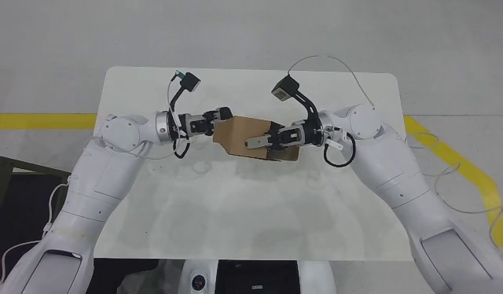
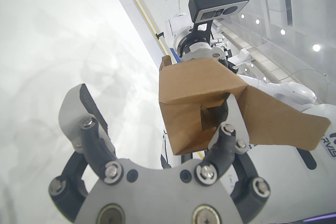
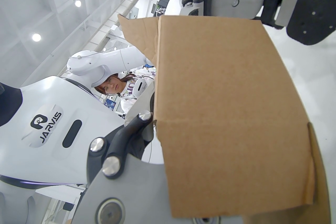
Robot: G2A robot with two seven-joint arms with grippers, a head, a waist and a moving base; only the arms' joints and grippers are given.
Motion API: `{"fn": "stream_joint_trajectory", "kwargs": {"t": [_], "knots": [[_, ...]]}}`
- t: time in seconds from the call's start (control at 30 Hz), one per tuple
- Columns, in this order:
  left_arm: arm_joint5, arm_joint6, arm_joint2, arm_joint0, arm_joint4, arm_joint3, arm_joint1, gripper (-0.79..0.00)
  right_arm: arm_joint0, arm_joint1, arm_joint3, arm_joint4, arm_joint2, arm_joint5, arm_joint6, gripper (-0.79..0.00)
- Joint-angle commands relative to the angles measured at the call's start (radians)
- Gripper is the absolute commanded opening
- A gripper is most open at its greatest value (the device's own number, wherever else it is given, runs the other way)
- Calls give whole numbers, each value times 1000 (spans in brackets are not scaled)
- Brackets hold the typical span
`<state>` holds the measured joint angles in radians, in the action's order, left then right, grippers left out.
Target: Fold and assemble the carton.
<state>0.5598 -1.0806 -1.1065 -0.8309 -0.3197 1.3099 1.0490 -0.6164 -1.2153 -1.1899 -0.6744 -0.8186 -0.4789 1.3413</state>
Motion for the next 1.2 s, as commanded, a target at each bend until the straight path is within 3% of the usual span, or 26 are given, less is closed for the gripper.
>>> {"fn": "stream_joint_trajectory", "kwargs": {"t": [0.0, 0.43, 0.8, 1.17], "knots": [[0, -2, 1, -1, 0, 3, 0, 0, 0, 0, 4, 1, 0, -1, -1, -785], [6, 12, -68, -5, 29, -15, -18, 0, 11, 17, 88, 85, -30, -16, -16, -785], [14, 3, -76, -9, 58, 63, -24, 0, 30, 12, 122, 176, -12, 4, -17, -785], [106, 42, -51, 26, 363, 98, -31, 0, 38, 3, 130, 202, -4, 10, -15, -785]]}}
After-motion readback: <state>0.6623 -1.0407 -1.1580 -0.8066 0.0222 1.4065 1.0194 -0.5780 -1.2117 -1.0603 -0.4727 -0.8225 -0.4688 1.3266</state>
